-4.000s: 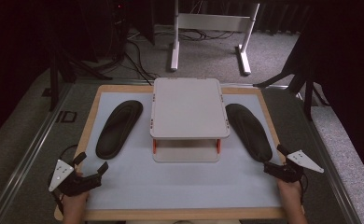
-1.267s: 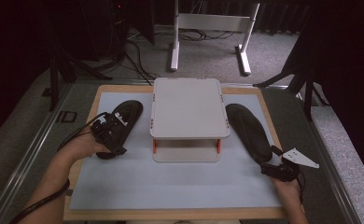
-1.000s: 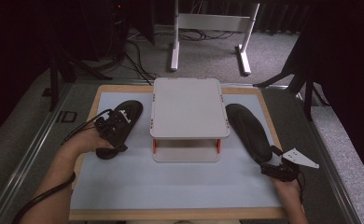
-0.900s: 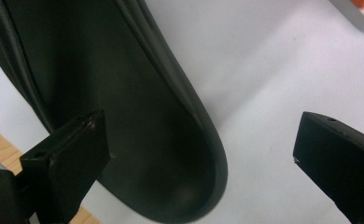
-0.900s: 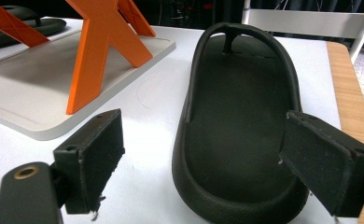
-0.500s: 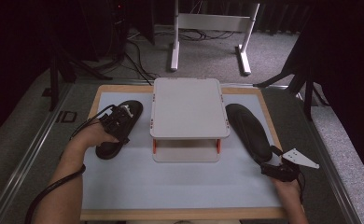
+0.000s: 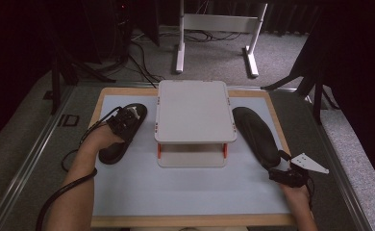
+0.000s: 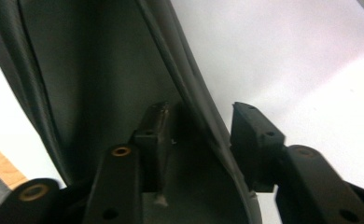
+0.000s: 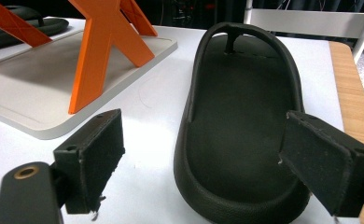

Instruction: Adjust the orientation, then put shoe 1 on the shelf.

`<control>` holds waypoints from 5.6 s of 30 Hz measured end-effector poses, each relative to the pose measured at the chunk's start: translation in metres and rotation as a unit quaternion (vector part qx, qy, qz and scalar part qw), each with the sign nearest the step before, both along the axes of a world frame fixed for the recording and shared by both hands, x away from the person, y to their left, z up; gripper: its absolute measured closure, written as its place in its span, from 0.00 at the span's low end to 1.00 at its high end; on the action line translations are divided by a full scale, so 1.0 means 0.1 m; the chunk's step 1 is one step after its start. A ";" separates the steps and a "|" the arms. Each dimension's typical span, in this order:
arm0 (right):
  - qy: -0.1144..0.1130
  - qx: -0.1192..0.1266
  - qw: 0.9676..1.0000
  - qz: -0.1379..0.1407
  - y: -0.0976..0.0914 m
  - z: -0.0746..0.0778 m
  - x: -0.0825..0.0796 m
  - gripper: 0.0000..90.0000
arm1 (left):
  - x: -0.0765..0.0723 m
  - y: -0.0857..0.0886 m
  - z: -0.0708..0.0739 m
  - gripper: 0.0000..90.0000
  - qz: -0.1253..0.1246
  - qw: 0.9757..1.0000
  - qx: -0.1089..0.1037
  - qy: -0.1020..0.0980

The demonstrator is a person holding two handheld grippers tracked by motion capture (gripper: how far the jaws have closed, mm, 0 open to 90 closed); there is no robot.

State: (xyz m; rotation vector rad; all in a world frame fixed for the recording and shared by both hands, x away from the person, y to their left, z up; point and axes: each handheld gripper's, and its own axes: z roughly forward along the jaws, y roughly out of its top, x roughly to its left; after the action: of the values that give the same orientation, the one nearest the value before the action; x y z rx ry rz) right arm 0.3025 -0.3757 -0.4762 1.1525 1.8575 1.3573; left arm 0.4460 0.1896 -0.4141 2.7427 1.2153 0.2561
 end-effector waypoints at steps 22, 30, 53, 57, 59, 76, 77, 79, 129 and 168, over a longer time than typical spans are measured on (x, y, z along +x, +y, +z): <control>-0.002 0.002 1.000 0.001 0.00 0.00 0.00 0.14 | 0.10 0.00 -0.02 0.94 0.071 0.995 -0.024 0.058; -0.005 0.005 1.000 0.001 -0.01 0.00 -0.01 0.14 | 0.04 0.07 0.09 0.95 0.080 0.994 -0.026 0.065; 0.001 0.007 1.000 0.007 -0.02 0.00 0.00 0.14 | -0.16 0.08 1.30 0.94 0.061 0.997 -0.053 -0.001; 0.001 0.008 1.000 0.007 -0.02 0.00 0.01 0.14 | -0.17 -0.03 1.53 0.94 0.051 0.997 -0.049 -0.016; 0.001 0.008 1.000 0.007 -0.02 0.00 0.01 0.14 | -0.16 -0.11 1.61 0.94 0.046 0.997 -0.051 -0.019; 0.001 0.014 1.000 0.011 -0.03 0.00 0.00 0.14 | 0.01 -0.83 1.72 0.94 -0.009 0.999 -0.043 -0.006; 0.000 0.013 1.000 0.011 -0.04 0.00 0.00 0.14 | 0.02 -0.86 1.72 0.94 -0.007 0.999 -0.043 -0.003; 0.000 0.013 1.000 0.012 -0.03 0.00 0.00 0.14 | 0.06 -0.95 1.71 0.94 -0.011 0.999 -0.036 -0.003; 0.002 0.011 1.000 0.014 -0.03 0.00 0.01 0.14 | 0.09 -0.03 1.63 1.00 0.091 0.990 -0.070 -0.082; 0.006 0.012 1.000 0.014 -0.03 0.00 0.02 0.15 | -0.29 -0.60 1.45 1.00 -0.053 0.986 -0.155 -0.032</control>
State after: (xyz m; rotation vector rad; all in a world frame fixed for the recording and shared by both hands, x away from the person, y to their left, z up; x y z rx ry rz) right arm 0.3040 -0.3784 -0.4766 1.1537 1.8777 1.3950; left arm 0.4175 0.1294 -0.2687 2.4984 0.9937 0.1285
